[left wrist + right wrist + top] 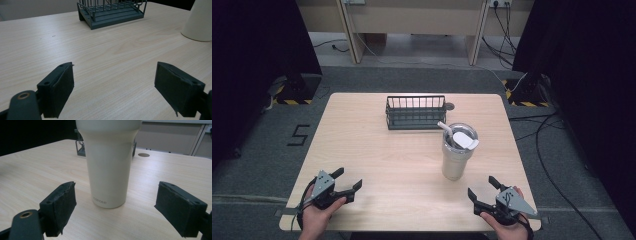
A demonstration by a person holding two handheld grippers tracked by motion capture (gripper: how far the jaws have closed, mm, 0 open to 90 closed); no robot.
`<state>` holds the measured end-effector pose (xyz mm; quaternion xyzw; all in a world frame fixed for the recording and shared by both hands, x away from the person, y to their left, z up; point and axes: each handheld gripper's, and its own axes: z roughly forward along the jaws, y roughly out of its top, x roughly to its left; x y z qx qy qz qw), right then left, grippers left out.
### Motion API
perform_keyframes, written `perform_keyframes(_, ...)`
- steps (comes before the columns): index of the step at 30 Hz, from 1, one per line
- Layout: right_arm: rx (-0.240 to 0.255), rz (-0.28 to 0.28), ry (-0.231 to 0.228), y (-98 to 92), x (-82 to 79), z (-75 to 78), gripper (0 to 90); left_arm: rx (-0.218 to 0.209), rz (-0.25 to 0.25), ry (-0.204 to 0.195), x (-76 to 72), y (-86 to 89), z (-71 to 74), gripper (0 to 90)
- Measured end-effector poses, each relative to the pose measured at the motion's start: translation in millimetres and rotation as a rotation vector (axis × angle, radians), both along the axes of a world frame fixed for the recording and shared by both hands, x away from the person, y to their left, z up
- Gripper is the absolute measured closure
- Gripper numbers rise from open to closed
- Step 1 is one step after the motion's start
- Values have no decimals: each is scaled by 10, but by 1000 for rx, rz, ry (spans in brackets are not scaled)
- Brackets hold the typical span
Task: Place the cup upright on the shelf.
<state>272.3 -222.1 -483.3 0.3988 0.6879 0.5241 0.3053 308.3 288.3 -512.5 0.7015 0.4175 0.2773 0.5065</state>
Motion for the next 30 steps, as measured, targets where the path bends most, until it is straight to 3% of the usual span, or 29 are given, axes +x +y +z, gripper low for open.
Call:
perform_keyframes(14, 23, 13, -21, 169, 223, 104, 155, 5, -13, -5, -1, -15, 4, 152)
perform_keyframes(30, 8, 29, -23, 319, 509, 154, 151, 7, -15, -5, -4, -16, 5, 151)
